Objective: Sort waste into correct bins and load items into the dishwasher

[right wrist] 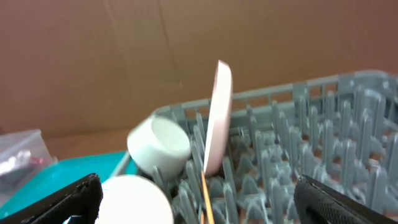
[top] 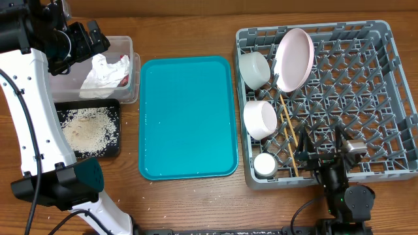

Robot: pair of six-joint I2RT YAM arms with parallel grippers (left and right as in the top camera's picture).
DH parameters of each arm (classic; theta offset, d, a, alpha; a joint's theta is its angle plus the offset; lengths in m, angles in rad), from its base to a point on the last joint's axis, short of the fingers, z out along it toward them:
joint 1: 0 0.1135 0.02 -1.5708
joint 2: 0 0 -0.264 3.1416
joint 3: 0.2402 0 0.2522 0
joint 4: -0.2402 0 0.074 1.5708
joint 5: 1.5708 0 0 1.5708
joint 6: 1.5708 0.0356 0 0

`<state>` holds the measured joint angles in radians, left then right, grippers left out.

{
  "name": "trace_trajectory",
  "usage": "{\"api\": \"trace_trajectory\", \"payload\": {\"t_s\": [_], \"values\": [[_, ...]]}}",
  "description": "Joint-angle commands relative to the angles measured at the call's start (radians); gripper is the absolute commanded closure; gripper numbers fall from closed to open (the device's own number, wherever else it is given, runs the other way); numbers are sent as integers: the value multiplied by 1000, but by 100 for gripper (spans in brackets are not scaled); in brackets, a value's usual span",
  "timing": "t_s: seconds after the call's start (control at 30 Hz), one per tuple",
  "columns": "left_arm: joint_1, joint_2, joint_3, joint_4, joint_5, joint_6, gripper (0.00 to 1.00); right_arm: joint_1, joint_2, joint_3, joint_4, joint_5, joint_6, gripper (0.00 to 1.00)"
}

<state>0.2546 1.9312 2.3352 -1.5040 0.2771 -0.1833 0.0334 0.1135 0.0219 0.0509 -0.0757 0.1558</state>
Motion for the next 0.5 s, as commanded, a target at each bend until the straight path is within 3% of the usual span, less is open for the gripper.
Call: {"api": "trace_trajectory", "payload": {"t_s": [0.0, 0.17, 0.47], "values": [[-6, -2, 11, 0, 4, 15, 0, 0, -27, -14, -27, -6, -7, 0], [-6, -2, 11, 0, 4, 15, 0, 0, -85, -14, -121, -6, -6, 0], [-6, -1, 11, 0, 4, 15, 0, 0, -111, -14, -126, -8, -3, 0]]}}
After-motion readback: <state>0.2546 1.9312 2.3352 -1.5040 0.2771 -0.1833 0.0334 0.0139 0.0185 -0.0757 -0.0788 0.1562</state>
